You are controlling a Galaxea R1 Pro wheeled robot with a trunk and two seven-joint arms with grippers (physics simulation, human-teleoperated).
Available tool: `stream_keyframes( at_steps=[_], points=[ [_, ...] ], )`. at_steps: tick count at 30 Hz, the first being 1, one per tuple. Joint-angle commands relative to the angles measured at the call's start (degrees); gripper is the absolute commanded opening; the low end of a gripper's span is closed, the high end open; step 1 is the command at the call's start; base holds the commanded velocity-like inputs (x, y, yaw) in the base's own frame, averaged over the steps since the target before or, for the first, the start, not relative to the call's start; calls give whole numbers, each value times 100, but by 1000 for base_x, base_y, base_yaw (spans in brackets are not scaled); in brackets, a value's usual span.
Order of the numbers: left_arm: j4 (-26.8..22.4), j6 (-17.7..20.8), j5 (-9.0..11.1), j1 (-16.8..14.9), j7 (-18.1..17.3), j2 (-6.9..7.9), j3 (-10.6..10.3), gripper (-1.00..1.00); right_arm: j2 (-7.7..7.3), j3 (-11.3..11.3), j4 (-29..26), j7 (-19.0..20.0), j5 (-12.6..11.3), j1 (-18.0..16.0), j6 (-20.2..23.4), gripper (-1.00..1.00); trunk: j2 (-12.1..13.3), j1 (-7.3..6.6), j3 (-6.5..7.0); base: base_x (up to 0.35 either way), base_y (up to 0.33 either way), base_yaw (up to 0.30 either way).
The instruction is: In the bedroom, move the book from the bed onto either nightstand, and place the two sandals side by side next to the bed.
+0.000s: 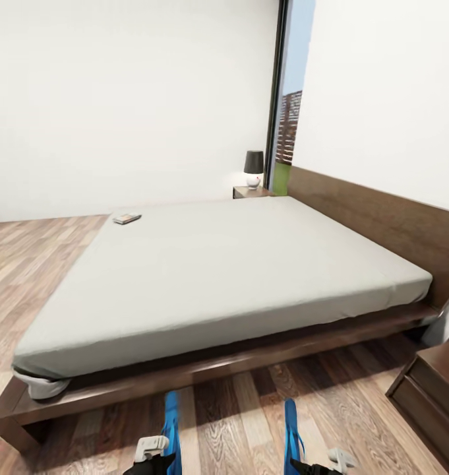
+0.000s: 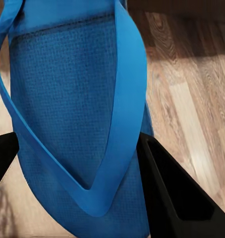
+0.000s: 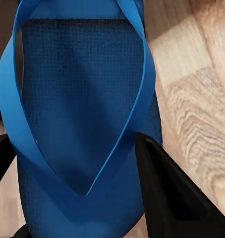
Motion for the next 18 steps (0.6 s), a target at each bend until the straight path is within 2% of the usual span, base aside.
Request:
stream_keyframes(
  at_steps=[1, 18],
  points=[
    [7, -42, 19, -7, -12, 2, -44, -100, -1, -16, 4, 11, -9, -2, 1, -100, -2, -1, -5, 0, 0, 291],
    [7, -42, 19, -6, -13, 2, -44, -100, -3, -16, 4, 13, -9, -2, 1, -100, -2, -1, -5, 0, 0, 291]
  ],
)
